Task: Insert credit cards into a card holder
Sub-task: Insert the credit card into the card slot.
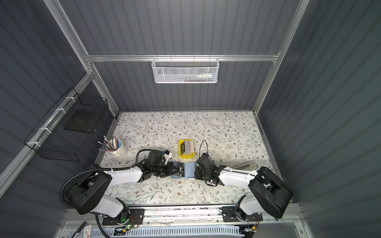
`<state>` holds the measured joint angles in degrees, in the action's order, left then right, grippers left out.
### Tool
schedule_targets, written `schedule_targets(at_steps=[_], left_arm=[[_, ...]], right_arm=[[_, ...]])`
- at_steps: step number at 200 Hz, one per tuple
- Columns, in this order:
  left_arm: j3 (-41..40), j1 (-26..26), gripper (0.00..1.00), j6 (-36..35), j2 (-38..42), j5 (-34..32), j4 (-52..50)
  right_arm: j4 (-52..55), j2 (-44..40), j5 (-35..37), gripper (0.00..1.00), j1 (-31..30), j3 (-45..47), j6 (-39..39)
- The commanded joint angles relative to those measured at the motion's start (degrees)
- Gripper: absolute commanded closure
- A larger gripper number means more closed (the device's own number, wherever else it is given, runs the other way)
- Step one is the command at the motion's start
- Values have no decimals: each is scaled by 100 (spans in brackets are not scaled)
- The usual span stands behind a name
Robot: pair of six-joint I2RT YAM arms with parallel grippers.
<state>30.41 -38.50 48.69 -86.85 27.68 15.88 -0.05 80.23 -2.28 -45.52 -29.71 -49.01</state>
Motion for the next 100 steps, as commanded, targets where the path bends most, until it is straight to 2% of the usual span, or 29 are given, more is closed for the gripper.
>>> schedule_targets(at_steps=[1, 100], left_arm=[[116, 44, 97, 61, -161, 182, 103], [218, 158, 97, -8, -359, 283, 14]], right_arm=[[76, 40, 97, 88, 15, -49, 42], [128, 88, 88, 89, 11, -79, 58]])
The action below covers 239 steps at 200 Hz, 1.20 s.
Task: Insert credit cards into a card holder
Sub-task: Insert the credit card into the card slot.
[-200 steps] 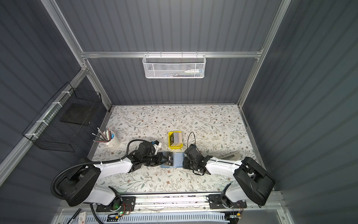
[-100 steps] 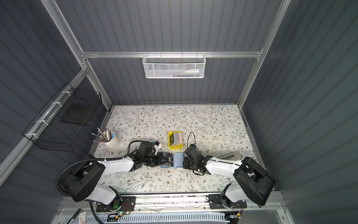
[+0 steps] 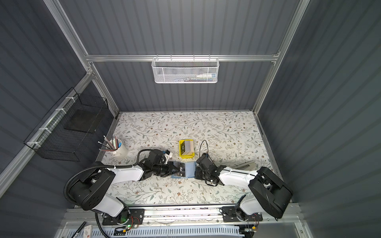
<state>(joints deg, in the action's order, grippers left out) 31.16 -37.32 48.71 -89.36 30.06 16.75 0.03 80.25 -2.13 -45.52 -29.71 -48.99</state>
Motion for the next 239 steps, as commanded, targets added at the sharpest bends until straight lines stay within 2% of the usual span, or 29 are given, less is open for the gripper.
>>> schedule_targets(at_steps=[1, 88, 239], left_arm=[[140, 41, 97, -15, -108, 49, -74], [255, 111, 97, -72, -143, 166, -175], [66, 168, 97, 253, -222, 406, -25]], right_arm=[[119, 91, 73, 89, 10, -79, 56], [153, 128, 104, 89, 10, -95, 64], [146, 131, 108, 89, 12, -71, 47]])
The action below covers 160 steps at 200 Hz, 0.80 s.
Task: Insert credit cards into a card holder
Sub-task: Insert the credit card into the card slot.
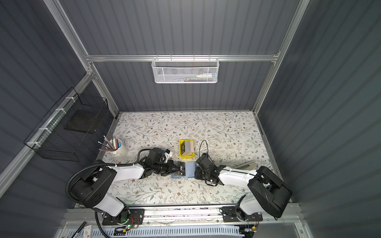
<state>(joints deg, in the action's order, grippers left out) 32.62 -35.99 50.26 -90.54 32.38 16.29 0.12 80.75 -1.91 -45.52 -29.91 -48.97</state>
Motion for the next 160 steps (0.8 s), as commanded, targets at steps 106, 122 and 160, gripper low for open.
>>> schedule_targets(at_steps=[106, 122, 160], left_arm=[[-146, 56, 97, 159, -218, 317, 184], [-159, 51, 96, 153, -235, 321, 171], [-210, 51, 96, 186, -227, 340, 164]], right_arm=[[134, 134, 81, 89, 2, -80, 37], [136, 134, 81, 89, 7, -76, 39], [137, 134, 83, 89, 8, -82, 42]])
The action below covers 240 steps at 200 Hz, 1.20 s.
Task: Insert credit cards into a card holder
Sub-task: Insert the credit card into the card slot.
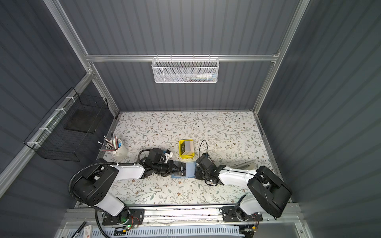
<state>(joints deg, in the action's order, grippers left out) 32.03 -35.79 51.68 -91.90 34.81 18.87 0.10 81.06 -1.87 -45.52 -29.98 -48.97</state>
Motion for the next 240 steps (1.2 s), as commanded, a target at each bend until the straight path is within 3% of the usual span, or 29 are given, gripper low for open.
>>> schedule_targets(at_steps=[1, 173, 240], left_arm=[[-152, 34, 96, 44, -92, 97, -94], [-215, -24, 87, 319, -356, 147, 424], [23, -37, 78, -44, -91, -258, -581]], right_arm=[[139, 103, 75, 89, 8, -73, 39], [-55, 174, -75, 89, 0, -60, 116], [-78, 162, -73, 89, 3, -43, 125]])
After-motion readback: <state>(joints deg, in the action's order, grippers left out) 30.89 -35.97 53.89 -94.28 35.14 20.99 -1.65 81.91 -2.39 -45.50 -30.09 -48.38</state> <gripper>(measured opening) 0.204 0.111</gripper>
